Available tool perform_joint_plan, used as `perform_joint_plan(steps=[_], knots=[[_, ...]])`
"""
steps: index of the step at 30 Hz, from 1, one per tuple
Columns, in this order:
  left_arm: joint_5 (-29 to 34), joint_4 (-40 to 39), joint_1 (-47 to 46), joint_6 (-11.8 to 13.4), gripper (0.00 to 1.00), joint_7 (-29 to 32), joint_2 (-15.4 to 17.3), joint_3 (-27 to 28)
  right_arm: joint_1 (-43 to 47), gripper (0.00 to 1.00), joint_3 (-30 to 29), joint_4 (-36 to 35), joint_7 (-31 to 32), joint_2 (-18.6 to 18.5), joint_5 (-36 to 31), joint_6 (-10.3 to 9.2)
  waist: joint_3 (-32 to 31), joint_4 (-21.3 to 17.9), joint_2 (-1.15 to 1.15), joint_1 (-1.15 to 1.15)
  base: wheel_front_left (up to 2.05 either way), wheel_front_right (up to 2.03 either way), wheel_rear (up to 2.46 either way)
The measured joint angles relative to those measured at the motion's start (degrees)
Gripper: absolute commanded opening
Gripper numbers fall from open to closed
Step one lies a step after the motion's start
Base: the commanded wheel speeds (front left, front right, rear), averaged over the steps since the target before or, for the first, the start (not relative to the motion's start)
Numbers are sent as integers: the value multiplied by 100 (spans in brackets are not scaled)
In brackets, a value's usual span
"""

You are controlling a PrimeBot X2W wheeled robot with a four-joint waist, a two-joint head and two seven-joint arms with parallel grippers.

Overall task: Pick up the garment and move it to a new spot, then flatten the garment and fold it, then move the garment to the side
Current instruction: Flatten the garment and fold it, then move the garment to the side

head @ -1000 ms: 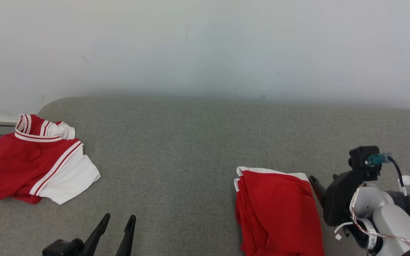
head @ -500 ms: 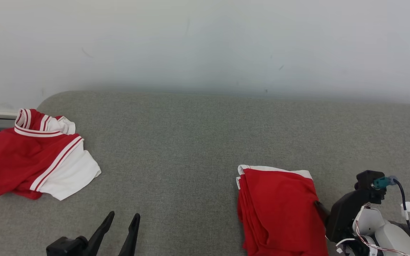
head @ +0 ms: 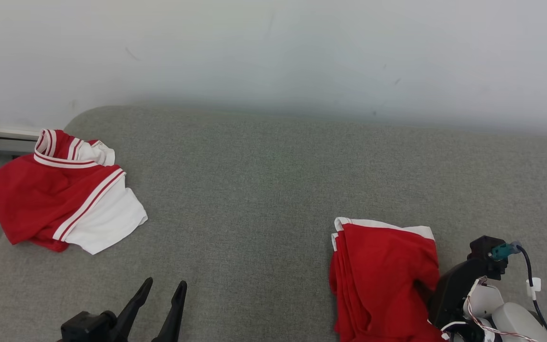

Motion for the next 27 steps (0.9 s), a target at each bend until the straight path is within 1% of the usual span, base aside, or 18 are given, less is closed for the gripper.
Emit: perform_joint_plan(steps=[9, 10, 11, 12, 13, 18, 23, 27], knots=[[1, 16, -113, -8, 100, 18, -24, -33, -259, 100, -177, 432, 58, 96, 65, 0, 54, 106, 0, 0, 0, 0, 0], [1, 21, -114, -8, 100, 18, -21, -29, -283, 68, -227, 474, 59, 119, 98, 0, 58, 117, 0, 0, 0, 0, 0], [1, 33, -115, -8, 100, 18, -23, -33, -314, 15, -270, 517, 60, 136, 140, 0, 60, 127, 0, 0, 0, 0, 0], [1, 57, -124, -16, 100, 18, -30, -42, -338, 15, -298, 560, 59, 140, 179, 0, 57, 139, 0, 0, 0, 0, 0], [1, 83, -134, -52, 100, 18, -35, -47, -346, 0, -303, 579, 57, 133, 201, 0, 50, 152, 0, 0, 0, 0, 0], [1, 163, -136, -49, 100, 18, -43, -44, -463, 0, -205, 579, 59, 79, 172, 7, -29, 192, 0, 0, 0, 0, 0], [-2, 198, -120, -49, 100, 16, -55, -46, -718, 0, -133, 363, 57, -253, -63, 62, -164, 206, 0, 0, 0, 0, 0], [-10, 196, -93, -49, 100, 14, -55, -51, -778, 0, -157, 315, 66, -521, -152, 64, -243, 204, 0, 0, 0, 0, 0]])
